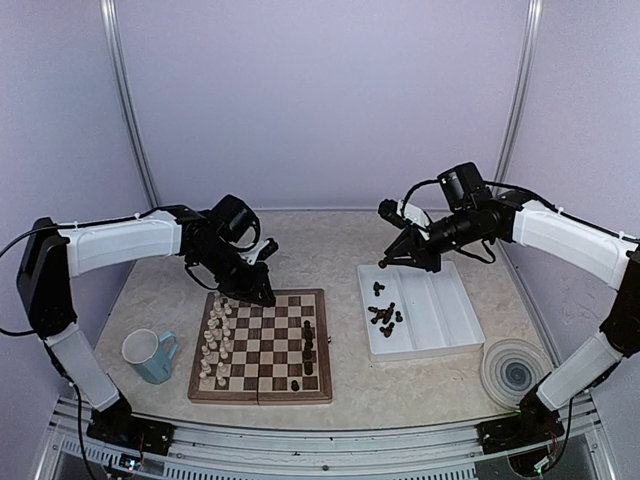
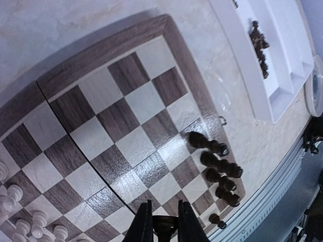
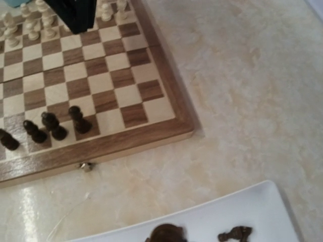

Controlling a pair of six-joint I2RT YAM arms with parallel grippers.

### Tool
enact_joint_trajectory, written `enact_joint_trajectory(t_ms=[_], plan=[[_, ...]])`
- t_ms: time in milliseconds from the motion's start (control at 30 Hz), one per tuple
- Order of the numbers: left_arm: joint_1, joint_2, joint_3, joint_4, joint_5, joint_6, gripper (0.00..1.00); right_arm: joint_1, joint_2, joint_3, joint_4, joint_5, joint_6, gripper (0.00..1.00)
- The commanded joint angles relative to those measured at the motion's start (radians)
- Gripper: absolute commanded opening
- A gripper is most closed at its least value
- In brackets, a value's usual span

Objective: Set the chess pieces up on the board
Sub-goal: Place the pawn on the chessboard.

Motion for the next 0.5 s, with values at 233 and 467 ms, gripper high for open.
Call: enact_joint_trajectory(t_ms=[233, 467], plan=[[-0.084, 0.177, 0.075, -0.175, -0.149, 0.093, 0.03, -0.005, -0.008, -0.036, 0.028, -0.05, -0.004, 0.14], [-0.083, 0.229, 0.079, -0.158, -0.148, 0.114, 0.04, -0.006, 0.006, -0.028, 0.019, -0.052, -0.003, 0.13]])
